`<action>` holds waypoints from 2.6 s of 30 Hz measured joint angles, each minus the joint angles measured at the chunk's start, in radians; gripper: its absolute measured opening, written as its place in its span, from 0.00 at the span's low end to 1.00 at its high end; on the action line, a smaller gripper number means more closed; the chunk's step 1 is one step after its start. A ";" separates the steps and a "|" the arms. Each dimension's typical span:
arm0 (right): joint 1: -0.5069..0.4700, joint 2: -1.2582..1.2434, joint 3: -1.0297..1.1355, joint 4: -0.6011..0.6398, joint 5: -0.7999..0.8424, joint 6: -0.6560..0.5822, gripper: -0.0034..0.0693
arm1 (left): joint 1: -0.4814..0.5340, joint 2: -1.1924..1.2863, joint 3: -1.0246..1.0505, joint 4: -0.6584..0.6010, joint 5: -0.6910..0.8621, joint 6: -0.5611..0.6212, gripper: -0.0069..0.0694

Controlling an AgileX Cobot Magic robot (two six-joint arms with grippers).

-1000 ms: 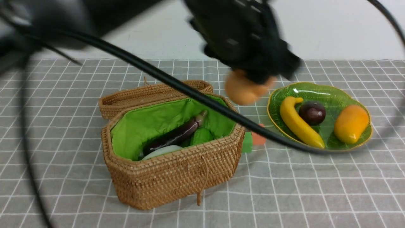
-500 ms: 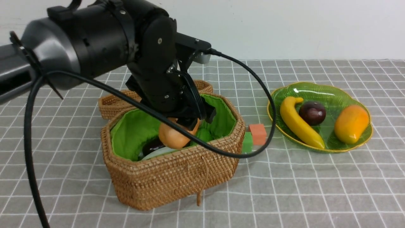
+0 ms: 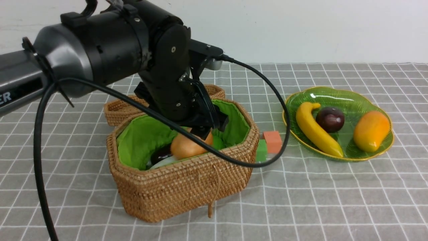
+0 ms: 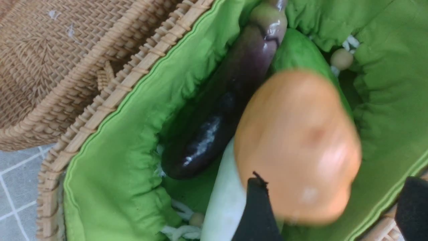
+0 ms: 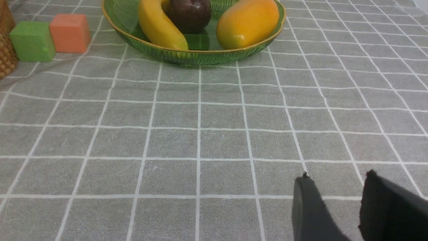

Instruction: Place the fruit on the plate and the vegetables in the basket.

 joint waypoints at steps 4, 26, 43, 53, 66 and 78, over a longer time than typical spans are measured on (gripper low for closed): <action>0.000 0.000 0.000 0.000 0.000 0.000 0.38 | 0.000 0.000 0.000 0.000 0.016 0.000 0.77; 0.000 0.000 0.000 0.000 0.000 0.000 0.38 | 0.000 -0.407 0.001 -0.002 0.222 -0.034 0.07; 0.000 0.000 0.000 0.000 0.000 0.000 0.38 | 0.000 -1.045 0.564 -0.067 0.157 -0.147 0.07; 0.000 0.000 0.000 0.000 0.000 0.000 0.38 | 0.000 -1.217 0.724 -0.087 0.022 -0.151 0.07; 0.000 0.000 0.000 0.000 0.000 0.000 0.38 | 0.000 -1.217 0.727 -0.087 0.017 -0.151 0.07; 0.000 0.000 0.000 0.000 0.000 0.000 0.38 | 0.032 -1.272 0.835 -0.065 -0.144 -0.150 0.07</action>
